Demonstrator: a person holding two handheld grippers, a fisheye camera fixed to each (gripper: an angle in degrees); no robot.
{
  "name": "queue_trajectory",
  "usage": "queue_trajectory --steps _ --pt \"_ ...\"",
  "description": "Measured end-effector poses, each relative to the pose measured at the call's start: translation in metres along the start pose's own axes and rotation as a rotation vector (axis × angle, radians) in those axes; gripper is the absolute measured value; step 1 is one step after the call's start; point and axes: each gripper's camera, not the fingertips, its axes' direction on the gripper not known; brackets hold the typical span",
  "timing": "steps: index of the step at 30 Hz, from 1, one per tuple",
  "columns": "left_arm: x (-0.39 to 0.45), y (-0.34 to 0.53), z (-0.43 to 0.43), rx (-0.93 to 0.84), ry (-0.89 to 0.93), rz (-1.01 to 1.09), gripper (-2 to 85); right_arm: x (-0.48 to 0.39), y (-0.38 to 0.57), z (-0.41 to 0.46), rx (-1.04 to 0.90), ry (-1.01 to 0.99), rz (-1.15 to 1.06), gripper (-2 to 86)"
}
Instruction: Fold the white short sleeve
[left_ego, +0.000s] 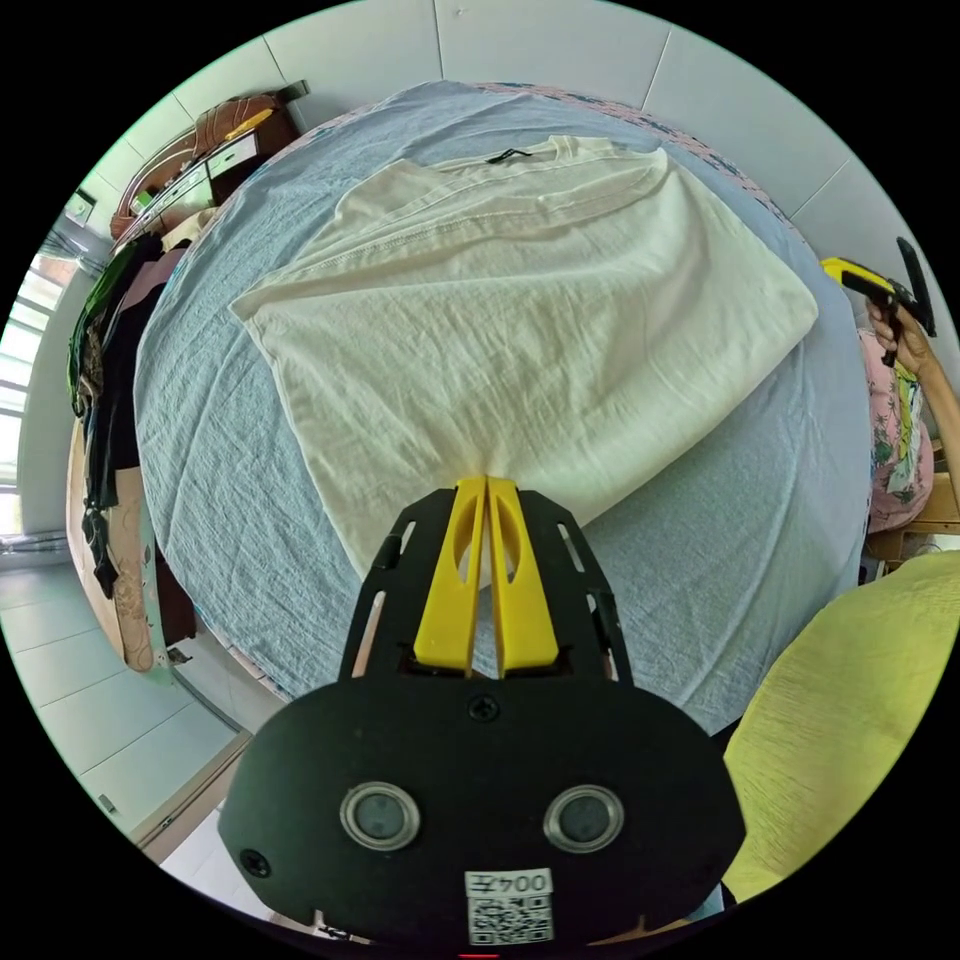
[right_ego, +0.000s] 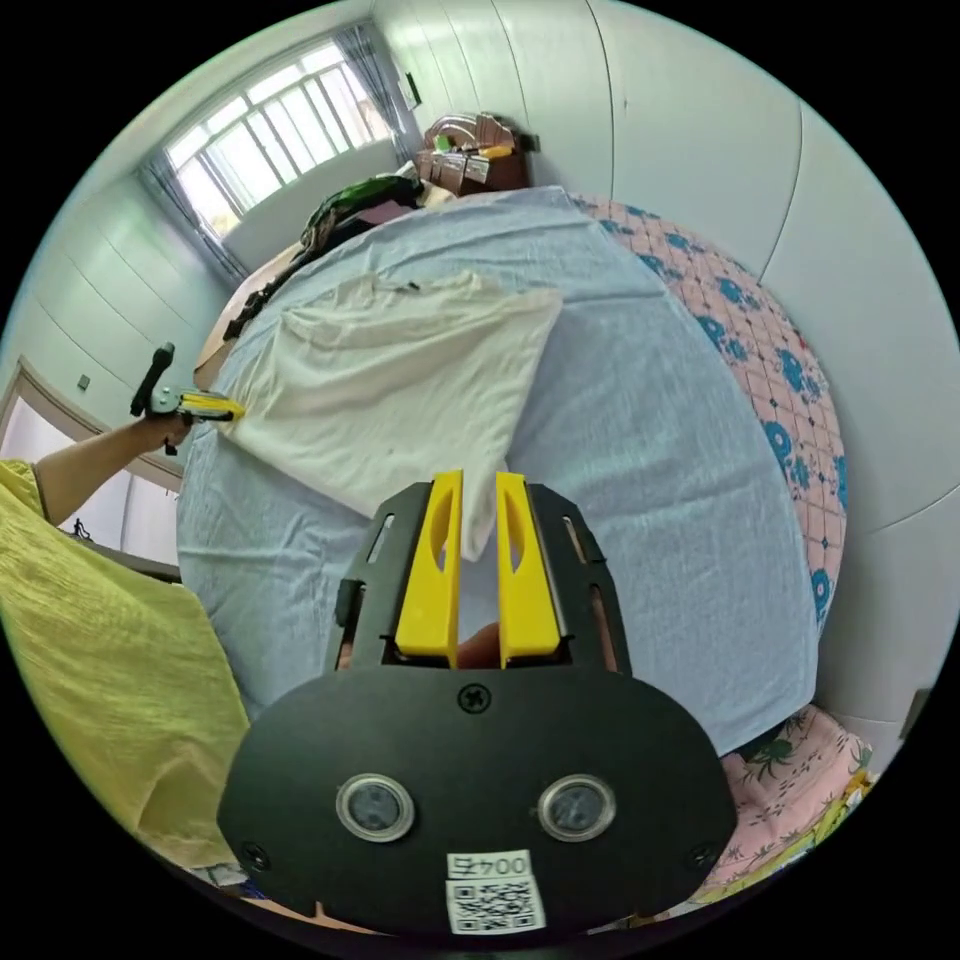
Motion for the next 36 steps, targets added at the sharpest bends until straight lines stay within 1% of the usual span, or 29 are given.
queue_trajectory --steps 4,6,8,10,11,12,14,16,18,19,21,23,28,30,32,34,36 --pt "-0.011 0.001 0.004 0.017 0.002 -0.019 0.4 -0.052 -0.054 -0.005 0.105 0.041 -0.119 5.2" --pt "-0.016 0.001 0.005 0.026 0.004 -0.024 0.3 -0.074 -0.079 0.006 0.092 0.029 -0.180 5.7" --pt "-0.028 0.003 0.006 0.040 0.034 -0.051 0.3 -0.092 -0.107 0.026 0.066 0.058 -0.226 6.2" --pt "-0.037 0.003 0.005 0.044 0.073 -0.065 0.3 -0.090 -0.122 0.037 0.058 0.044 -0.195 6.3" --pt "-0.044 0.003 -0.001 0.074 0.110 -0.058 0.3 -0.084 -0.131 0.043 0.042 0.026 -0.156 6.3" --pt "-0.048 0.003 -0.006 0.102 0.116 -0.055 0.3 -0.080 -0.135 0.045 0.033 0.025 -0.140 6.3" --pt "-0.066 -0.003 -0.025 0.207 0.073 -0.057 0.3 -0.068 -0.149 0.054 0.027 0.031 -0.090 6.3" --pt "-0.083 -0.017 -0.031 0.247 0.057 -0.056 0.3 -0.058 -0.160 0.063 0.005 0.023 -0.054 6.3" --pt "-0.102 -0.038 -0.032 0.281 0.114 -0.041 0.3 -0.048 -0.173 0.075 -0.027 0.014 -0.034 6.1" --pt "-0.113 -0.055 -0.029 0.278 0.158 -0.023 0.2 -0.041 -0.181 0.083 -0.050 0.002 -0.021 5.7" --pt "-0.123 -0.083 -0.022 0.246 0.179 0.014 0.2 -0.032 -0.194 0.095 -0.094 -0.027 -0.013 4.9" --pt "-0.128 -0.118 -0.008 0.178 0.166 0.088 0.2 -0.031 -0.209 0.110 -0.149 -0.057 -0.066 4.1" --pt "-0.132 -0.170 0.024 0.032 0.186 0.219 0.3 -0.041 -0.233 0.150 -0.264 -0.099 -0.187 3.8" --pt "-0.136 -0.184 0.032 0.005 0.154 0.228 0.3 -0.039 -0.240 0.168 -0.316 -0.109 -0.205 3.0" --pt "-0.145 -0.202 0.041 -0.033 0.168 0.234 0.3 -0.035 -0.248 0.190 -0.383 -0.109 -0.217 1.9" --pt "-0.152 -0.216 0.046 -0.055 0.168 0.236 0.3 -0.031 -0.255 0.202 -0.418 -0.102 -0.227 1.7" --pt "-0.162 -0.228 0.049 -0.064 0.165 0.226 0.3 -0.026 -0.265 0.207 -0.410 -0.073 -0.230 1.9"
